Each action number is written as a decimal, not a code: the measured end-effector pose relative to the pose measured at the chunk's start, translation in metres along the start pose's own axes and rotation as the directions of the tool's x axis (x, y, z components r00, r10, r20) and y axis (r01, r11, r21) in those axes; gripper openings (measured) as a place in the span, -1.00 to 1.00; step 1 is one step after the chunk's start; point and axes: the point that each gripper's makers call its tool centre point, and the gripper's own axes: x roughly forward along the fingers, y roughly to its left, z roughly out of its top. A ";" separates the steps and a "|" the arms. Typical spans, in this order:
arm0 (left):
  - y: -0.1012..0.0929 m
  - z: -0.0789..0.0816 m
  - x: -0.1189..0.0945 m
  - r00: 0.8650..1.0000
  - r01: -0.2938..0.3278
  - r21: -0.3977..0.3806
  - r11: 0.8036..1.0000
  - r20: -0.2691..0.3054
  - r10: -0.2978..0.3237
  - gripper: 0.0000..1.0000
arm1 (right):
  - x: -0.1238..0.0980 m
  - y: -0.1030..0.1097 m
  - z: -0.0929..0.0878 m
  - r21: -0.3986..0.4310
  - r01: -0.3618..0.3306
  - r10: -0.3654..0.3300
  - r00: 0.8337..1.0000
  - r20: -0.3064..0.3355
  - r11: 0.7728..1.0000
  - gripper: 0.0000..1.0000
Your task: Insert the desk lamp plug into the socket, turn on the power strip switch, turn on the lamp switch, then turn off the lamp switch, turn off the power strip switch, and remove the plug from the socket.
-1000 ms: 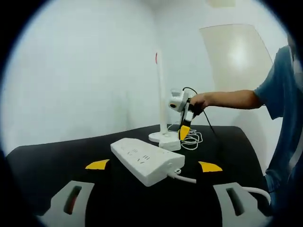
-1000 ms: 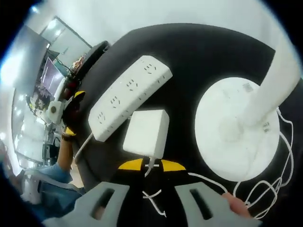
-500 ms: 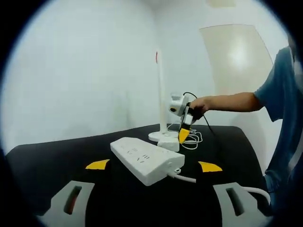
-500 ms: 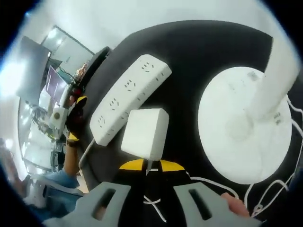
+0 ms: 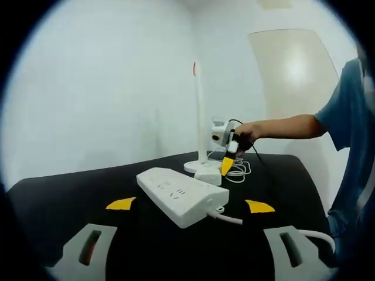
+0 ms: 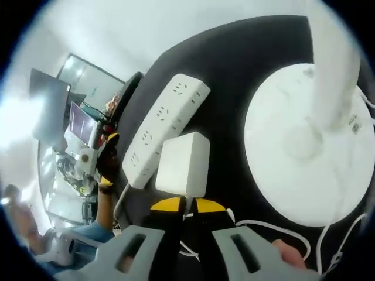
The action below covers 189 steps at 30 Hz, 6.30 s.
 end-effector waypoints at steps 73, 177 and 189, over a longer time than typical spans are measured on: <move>-0.004 -0.006 0.003 1.000 0.026 -0.024 0.999 -0.015 -0.026 0.38 | -0.010 0.082 0.036 -0.749 0.620 -0.142 0.784 0.605 0.233 -0.88; 0.015 -0.002 0.003 0.998 0.025 -0.103 0.994 0.054 -0.019 0.44 | 0.014 0.059 0.010 -0.892 0.438 -0.580 0.756 0.302 0.107 -0.87; -0.001 -0.004 -0.001 0.999 0.023 -0.088 0.996 0.036 -0.020 0.41 | 0.018 0.058 0.008 -0.893 0.435 -0.596 0.749 0.289 0.114 -0.87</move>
